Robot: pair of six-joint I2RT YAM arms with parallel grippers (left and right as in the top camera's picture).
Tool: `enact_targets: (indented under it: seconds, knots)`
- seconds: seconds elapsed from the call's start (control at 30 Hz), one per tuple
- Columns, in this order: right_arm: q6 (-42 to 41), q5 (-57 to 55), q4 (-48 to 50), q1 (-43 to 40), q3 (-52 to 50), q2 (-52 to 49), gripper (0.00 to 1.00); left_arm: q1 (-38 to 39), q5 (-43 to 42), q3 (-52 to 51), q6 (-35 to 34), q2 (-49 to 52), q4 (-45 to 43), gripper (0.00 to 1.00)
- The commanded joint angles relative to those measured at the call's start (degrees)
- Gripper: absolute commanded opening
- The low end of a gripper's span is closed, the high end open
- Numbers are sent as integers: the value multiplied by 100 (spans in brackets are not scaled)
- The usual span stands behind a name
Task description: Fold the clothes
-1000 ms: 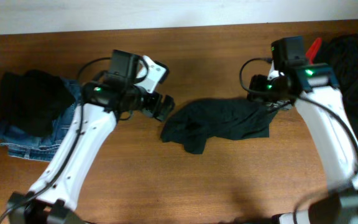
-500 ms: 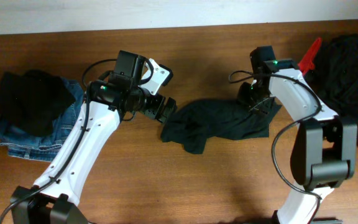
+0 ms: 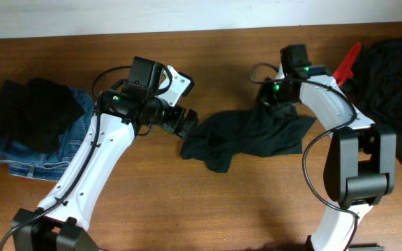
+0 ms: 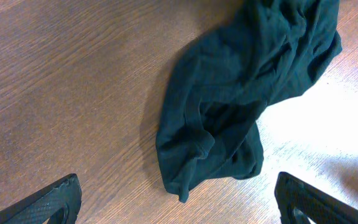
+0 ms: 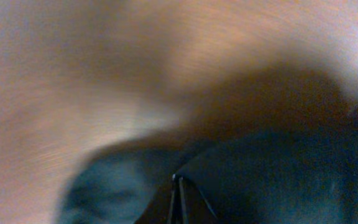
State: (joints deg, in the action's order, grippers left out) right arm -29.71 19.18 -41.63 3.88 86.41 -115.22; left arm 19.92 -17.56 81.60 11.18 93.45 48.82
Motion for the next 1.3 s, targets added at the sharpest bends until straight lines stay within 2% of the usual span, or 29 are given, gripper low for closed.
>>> enact_targets:
  seconds: [0.0, 0.13, 0.23, 0.4, 0.43, 0.67, 0.83, 0.87, 0.93, 0.97, 1.07, 1.2, 1.27]
  knots:
    - [841, 1829, 485, -15, 564, 343, 4, -4, 0, 83, 116, -13, 2, 99]
    - [831, 2109, 1276, -15, 682, 354, 4, -4, 0, 83, 116, -13, 4, 99]
    - [778, 999, 1355, -17, 682, 352, 4, -4, -2, 83, 114, -13, 9, 99]
    - [485, -184, 1410, -131, 682, 352, 4, -4, -4, 83, 114, -13, 90, 99]
    - [474, -179, 1502, -153, 682, 352, 4, -4, -7, 83, 114, -13, 101, 99]
    - [374, 1663, 3167, -57, 682, 352, 4, -4, -4, 83, 114, -13, 175, 99]
    - [-127, 1639, 3707, 219, 682, 348, 4, -4, -7, 83, 114, -13, 184, 99]
    - [-125, 1593, 3713, 289, 682, 345, 6, -4, -7, 83, 114, -13, 192, 99]
    - [-122, 1508, 3646, 409, 682, 339, 56, -4, -7, 83, 114, -13, 201, 99]
    - [-122, 1381, 3550, 463, 682, 337, 69, -4, -7, 83, 114, -13, 201, 99]
    - [-105, 1040, 3283, 511, 682, 337, 78, -4, -4, 83, 114, -13, 201, 99]
    - [-52, 931, 2708, 402, 682, 337, 78, -4, -4, 83, 116, -13, 219, 99]
    - [271, 1019, 2243, 354, 682, 337, 76, -4, 0, 83, 116, -13, 221, 99]
